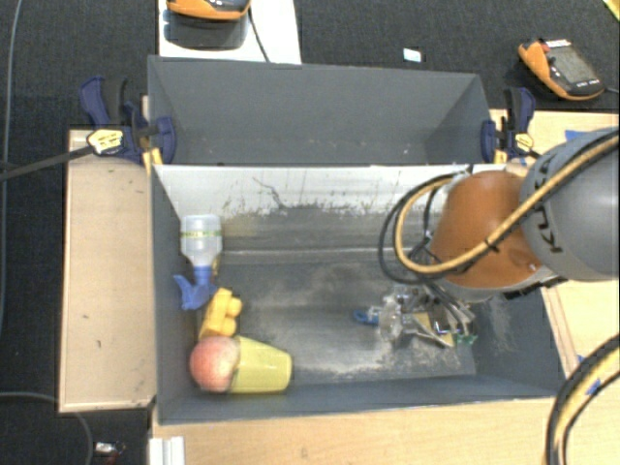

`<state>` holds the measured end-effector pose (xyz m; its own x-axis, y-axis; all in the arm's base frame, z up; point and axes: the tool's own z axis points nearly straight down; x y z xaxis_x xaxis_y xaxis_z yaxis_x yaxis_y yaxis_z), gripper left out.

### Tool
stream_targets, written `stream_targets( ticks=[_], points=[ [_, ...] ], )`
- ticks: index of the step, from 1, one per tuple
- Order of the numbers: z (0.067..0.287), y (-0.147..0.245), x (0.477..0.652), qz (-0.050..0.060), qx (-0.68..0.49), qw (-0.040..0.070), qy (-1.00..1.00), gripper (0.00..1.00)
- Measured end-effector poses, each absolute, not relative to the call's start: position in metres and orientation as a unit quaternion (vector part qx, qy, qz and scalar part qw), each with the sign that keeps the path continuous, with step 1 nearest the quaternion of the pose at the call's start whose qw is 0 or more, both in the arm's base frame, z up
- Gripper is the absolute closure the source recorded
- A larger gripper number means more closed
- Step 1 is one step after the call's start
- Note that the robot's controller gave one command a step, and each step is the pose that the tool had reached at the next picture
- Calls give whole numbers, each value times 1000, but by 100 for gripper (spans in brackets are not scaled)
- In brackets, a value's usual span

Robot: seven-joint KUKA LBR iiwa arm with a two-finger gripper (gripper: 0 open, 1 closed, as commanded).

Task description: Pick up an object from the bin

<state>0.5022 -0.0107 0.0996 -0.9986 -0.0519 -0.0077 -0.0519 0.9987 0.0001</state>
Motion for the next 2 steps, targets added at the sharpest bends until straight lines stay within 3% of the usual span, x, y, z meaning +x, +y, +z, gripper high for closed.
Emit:
stream_targets(
  ticks=[1,2],
  points=[
    [138,-13,493,1,16,0,1000,100],
    [171,-8,492,1,24,5,1000,100]
  ],
)
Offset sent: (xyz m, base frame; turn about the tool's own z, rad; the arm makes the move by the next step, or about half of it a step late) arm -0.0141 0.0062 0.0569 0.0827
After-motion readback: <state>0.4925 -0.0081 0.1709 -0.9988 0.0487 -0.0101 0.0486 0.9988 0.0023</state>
